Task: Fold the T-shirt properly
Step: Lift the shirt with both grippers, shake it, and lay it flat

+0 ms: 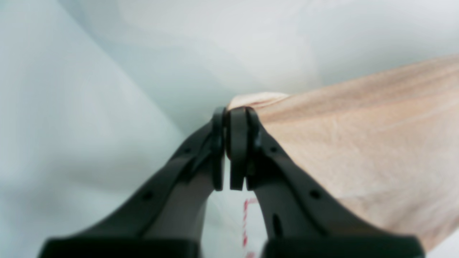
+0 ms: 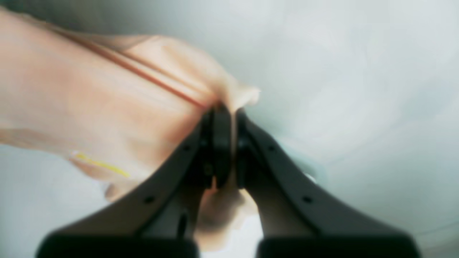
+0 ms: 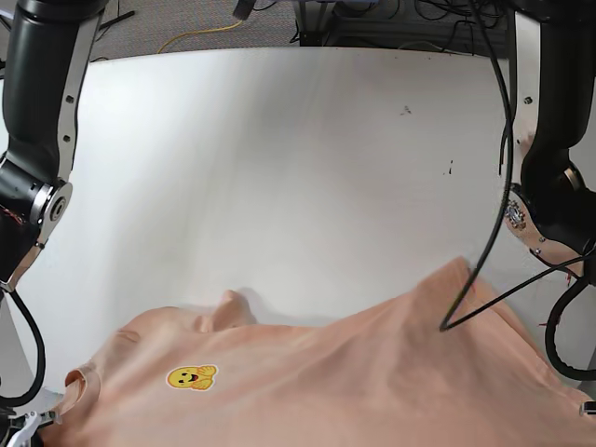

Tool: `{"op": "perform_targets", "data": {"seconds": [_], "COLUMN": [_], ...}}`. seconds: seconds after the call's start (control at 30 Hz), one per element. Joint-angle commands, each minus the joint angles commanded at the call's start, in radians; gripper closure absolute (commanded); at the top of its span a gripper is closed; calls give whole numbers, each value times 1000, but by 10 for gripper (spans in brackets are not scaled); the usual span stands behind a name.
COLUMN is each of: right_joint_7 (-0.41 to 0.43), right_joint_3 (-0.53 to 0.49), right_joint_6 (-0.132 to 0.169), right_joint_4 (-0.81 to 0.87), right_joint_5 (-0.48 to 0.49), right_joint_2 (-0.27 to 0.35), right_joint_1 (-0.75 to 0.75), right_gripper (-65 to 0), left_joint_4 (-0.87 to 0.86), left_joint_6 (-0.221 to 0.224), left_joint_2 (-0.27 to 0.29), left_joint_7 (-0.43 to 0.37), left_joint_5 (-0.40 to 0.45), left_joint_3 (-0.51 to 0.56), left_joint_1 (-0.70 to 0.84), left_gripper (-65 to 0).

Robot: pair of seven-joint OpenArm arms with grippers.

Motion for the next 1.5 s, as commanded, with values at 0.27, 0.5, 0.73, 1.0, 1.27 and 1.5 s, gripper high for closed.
{"op": "perform_targets", "data": {"seconds": [0.27,0.5,0.73,1.0,1.27,1.5], "right_joint_7": [0,0,0,2,3,0], "right_joint_3": [91,187,292,295,327,325], "right_joint_6": [0,0,0,0,0,0], "right_joint_4": [155,259,361,385,396,390], "right_joint_5": [95,95,95,95,95,95], "right_joint_2": [29,20,-60,-117,-198,-229], "right_joint_1": [-319,-603,-865,-1062,-1221,-1298], "right_gripper": [0,0,0,0,0,0], "left_joint_4": [118,167,187,187,180,175], "left_joint_6": [0,0,0,0,0,0], "left_joint_2": [3,2,5,6,38,31], "left_joint_7": [0,0,0,0,-42,-179], "left_joint_5": [-2,-3,-3,-3,3,9], "left_joint_3": [8,9,0,-68,-210,-252], "left_joint_1": [213,460,717,957,1195,1335], "left_gripper": [-4,-4,-4,-4,-4,-4]}}
